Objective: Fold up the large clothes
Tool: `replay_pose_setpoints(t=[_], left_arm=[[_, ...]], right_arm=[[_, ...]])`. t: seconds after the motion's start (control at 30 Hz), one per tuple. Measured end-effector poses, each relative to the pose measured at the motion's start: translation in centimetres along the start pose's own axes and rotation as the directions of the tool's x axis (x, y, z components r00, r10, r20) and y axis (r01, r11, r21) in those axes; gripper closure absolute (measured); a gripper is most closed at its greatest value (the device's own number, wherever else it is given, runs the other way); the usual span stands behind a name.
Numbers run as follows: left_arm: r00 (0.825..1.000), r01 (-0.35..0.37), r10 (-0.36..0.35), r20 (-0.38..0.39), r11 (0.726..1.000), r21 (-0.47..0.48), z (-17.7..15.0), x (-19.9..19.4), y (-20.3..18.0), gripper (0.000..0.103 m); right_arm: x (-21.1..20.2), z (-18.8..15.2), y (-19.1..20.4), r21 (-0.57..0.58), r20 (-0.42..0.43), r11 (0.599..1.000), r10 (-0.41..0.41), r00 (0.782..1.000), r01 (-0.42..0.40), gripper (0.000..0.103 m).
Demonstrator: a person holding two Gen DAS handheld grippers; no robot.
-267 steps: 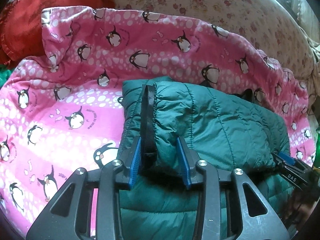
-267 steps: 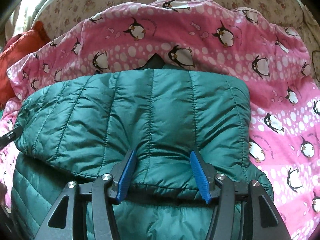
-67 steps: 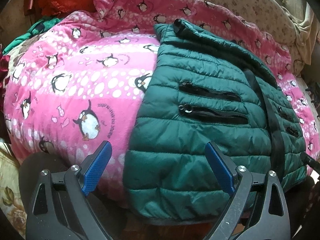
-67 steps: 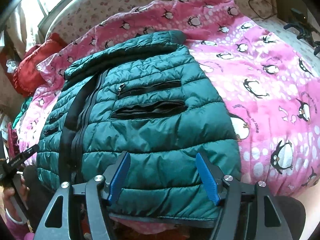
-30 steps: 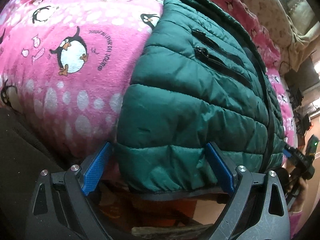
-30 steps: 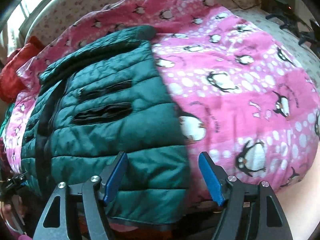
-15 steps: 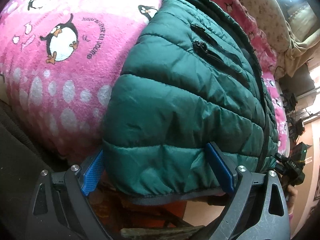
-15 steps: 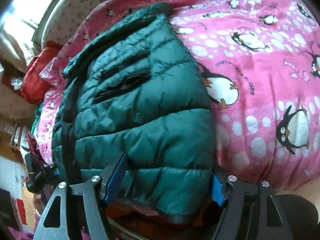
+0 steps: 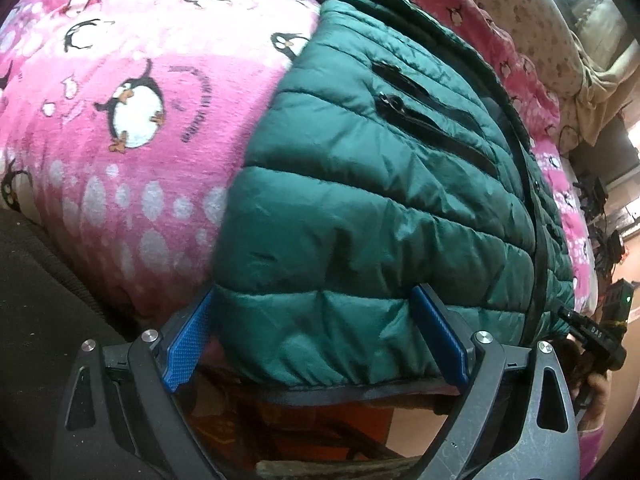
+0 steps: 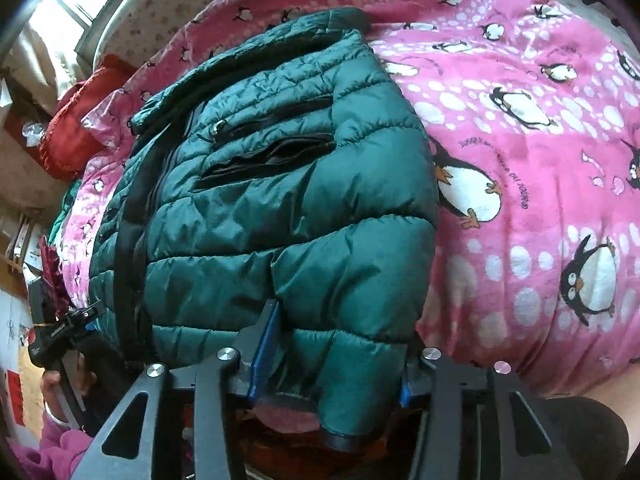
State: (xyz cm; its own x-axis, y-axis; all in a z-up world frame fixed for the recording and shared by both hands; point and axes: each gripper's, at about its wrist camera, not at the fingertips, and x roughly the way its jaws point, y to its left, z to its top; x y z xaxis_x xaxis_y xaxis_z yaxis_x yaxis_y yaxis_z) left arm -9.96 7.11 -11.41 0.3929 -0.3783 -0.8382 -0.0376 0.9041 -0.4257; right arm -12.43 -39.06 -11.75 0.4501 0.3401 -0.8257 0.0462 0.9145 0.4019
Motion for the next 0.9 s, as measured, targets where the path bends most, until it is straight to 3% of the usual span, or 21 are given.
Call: replay_pose_setpoints(t=[0.2, 0.3, 0.37, 0.47, 0.53, 0.6, 0.7, 0.9], left_arm=[[0.999, 0.041, -0.040, 0.027, 0.998, -0.053, 0.4, -0.7, 1.1, 0.010], [1.000, 0.031, -0.031, -0.004, 0.999, 0.025, 0.0, -0.2, 0.0, 0.026], [1.000, 0.013, -0.014, 0.015, 0.996, 0.084, -0.4, -0.5, -0.8, 0.048], [0.999, 0.039, -0.040, 0.017, 0.996, 0.081, -0.2, -1.1, -0.8, 0.074], [0.998, 0.058, -0.060, 0.019, 0.995, 0.083, 0.0, -1.7, -1.0, 0.082], [0.997, 0.060, -0.065, 0.040, 0.991, 0.120, 0.1, -2.9, -1.9, 0.085], [0.991, 0.081, -0.096, 0.092, 0.985, 0.153, 0.5, -5.2, -2.9, 0.086], [0.959, 0.128, -0.161, 0.232, 0.980, 0.152, 3.4, -9.6, -4.0, 0.086]], right_arm=[[-0.2, -0.1, 0.1, 0.006, 0.017, 1.000, 0.004, 1.000, -0.004, 0.055], [-0.2, -0.1, 0.5, -0.020, 0.025, 1.000, -0.006, 1.000, 0.007, 0.056], [-0.3, -0.1, 0.9, -0.036, 0.033, 0.999, -0.003, 0.999, 0.004, 0.063], [-0.9, -0.1, 1.2, -0.054, 0.066, 0.998, 0.019, 0.998, -0.016, 0.077], [-1.4, 0.0, 1.4, -0.057, 0.087, 0.998, 0.034, 0.996, -0.029, 0.084], [-2.3, 0.1, 1.4, -0.055, 0.114, 0.997, 0.055, 0.992, -0.049, 0.086], [-4.8, 0.9, 1.7, -0.053, 0.180, 0.989, 0.147, 0.972, -0.140, 0.087], [-7.9, 3.6, 2.9, -0.093, 0.265, 0.977, 0.211, 0.941, -0.193, 0.087]])
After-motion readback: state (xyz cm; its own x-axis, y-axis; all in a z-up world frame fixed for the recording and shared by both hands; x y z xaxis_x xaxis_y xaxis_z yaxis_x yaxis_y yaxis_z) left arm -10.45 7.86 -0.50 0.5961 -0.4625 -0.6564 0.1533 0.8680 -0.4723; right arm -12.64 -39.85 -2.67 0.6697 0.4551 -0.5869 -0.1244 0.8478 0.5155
